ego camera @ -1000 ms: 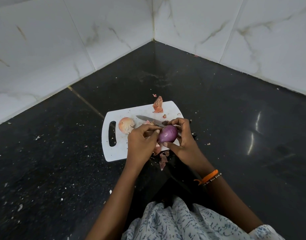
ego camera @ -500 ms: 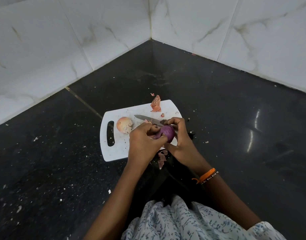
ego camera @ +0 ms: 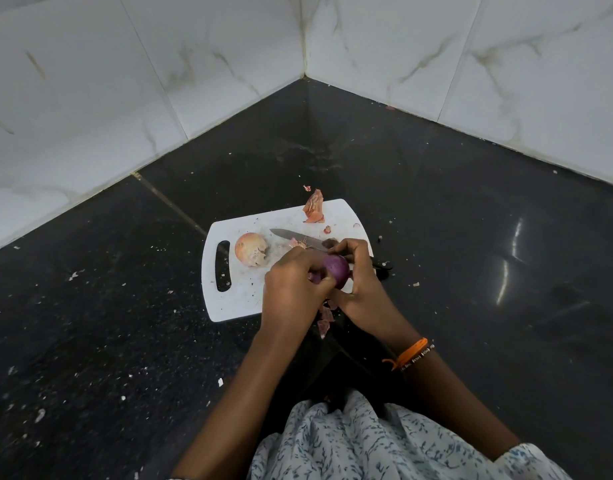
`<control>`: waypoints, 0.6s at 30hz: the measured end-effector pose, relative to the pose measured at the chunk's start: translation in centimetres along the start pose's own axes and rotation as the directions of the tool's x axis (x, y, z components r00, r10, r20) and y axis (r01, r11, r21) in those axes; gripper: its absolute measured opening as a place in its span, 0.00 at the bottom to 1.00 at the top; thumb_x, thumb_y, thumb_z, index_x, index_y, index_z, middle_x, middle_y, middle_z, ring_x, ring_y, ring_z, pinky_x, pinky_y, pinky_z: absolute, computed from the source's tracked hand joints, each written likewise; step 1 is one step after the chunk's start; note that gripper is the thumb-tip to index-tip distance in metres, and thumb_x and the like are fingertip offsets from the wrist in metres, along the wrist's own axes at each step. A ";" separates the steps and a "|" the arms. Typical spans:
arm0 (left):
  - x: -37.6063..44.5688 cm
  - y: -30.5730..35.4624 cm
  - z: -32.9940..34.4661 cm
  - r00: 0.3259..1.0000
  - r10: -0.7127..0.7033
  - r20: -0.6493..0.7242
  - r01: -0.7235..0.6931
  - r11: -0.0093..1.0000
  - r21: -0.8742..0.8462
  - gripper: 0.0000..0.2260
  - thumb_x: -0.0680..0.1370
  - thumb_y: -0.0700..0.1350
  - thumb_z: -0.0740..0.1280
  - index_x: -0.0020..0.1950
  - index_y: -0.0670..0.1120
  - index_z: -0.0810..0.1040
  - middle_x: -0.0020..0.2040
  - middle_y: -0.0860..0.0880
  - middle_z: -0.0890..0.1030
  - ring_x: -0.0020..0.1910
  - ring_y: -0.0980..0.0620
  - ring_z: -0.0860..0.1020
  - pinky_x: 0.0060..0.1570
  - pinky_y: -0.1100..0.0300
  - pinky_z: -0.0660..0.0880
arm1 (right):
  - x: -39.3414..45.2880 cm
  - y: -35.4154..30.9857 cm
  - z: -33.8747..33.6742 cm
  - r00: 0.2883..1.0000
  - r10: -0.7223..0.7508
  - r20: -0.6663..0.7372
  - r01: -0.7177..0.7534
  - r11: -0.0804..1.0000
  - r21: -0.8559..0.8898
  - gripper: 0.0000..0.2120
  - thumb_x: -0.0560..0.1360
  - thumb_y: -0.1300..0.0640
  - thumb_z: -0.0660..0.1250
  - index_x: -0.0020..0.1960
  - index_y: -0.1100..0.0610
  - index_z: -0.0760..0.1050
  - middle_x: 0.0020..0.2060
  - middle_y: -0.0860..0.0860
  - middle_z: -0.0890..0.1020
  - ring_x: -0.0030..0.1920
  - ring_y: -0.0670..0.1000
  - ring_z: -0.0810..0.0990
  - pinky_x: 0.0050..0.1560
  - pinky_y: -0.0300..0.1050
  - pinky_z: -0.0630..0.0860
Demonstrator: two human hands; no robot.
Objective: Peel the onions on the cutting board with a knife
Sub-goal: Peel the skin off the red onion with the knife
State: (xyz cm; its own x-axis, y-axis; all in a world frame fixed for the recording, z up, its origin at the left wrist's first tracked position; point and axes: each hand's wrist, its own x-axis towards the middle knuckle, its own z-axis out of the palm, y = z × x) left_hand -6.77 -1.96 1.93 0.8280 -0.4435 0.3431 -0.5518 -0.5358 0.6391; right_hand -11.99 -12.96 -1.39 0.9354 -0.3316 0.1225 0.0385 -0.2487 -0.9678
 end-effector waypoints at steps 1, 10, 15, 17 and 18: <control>0.0 0.0 0.1 1.000 0.025 -0.004 -0.025 1.000 0.019 0.06 0.66 0.37 0.73 0.34 0.40 0.76 0.34 0.47 0.77 0.32 0.49 0.74 0.30 0.58 0.70 | 0.0 0.0 0.0 1.000 0.001 -0.005 -0.001 1.000 0.001 0.26 0.68 0.71 0.72 0.59 0.57 0.64 0.58 0.57 0.70 0.60 0.55 0.71 0.61 0.43 0.72; 0.6 -1.0 -0.1 0.970 -0.242 0.032 0.242 0.940 -0.241 0.02 0.72 0.38 0.70 0.42 0.44 0.81 0.39 0.51 0.81 0.38 0.55 0.80 0.39 0.63 0.77 | 0.1 0.1 -0.2 0.999 0.047 -0.006 -0.047 0.999 0.027 0.29 0.67 0.71 0.73 0.59 0.53 0.62 0.59 0.55 0.70 0.61 0.51 0.71 0.59 0.39 0.74; 0.9 -1.3 -0.6 0.916 -0.369 0.159 0.400 0.798 -0.450 0.05 0.78 0.37 0.64 0.47 0.43 0.79 0.42 0.49 0.82 0.33 0.64 0.80 0.27 0.75 0.71 | 0.2 0.3 -0.3 0.998 0.066 -0.010 -0.065 0.995 0.070 0.30 0.68 0.70 0.73 0.56 0.46 0.61 0.59 0.49 0.69 0.60 0.43 0.71 0.53 0.27 0.71; 0.7 -1.0 -0.6 0.930 -0.337 0.144 0.366 0.819 -0.442 0.07 0.80 0.37 0.60 0.47 0.43 0.78 0.42 0.48 0.81 0.34 0.65 0.79 0.27 0.75 0.71 | 0.2 0.4 -0.3 0.998 0.062 -0.003 -0.061 0.996 0.072 0.30 0.68 0.69 0.73 0.57 0.46 0.61 0.58 0.47 0.69 0.60 0.41 0.70 0.53 0.26 0.71; 0.7 -0.9 -0.7 0.936 -0.326 0.134 0.350 0.819 -0.455 0.08 0.80 0.37 0.59 0.46 0.43 0.77 0.41 0.48 0.80 0.33 0.65 0.79 0.27 0.75 0.71 | 0.2 0.5 -0.3 0.998 0.060 0.000 -0.060 0.995 0.074 0.30 0.68 0.68 0.73 0.57 0.46 0.61 0.58 0.46 0.69 0.60 0.40 0.70 0.53 0.26 0.71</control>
State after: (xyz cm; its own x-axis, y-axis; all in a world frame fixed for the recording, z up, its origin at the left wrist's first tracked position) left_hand -5.68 -1.33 2.06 0.9413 -0.3370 0.0209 -0.1168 -0.2669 0.9566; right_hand -11.93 -13.45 -1.75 0.9360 -0.3461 0.0641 0.0084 -0.1599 -0.9871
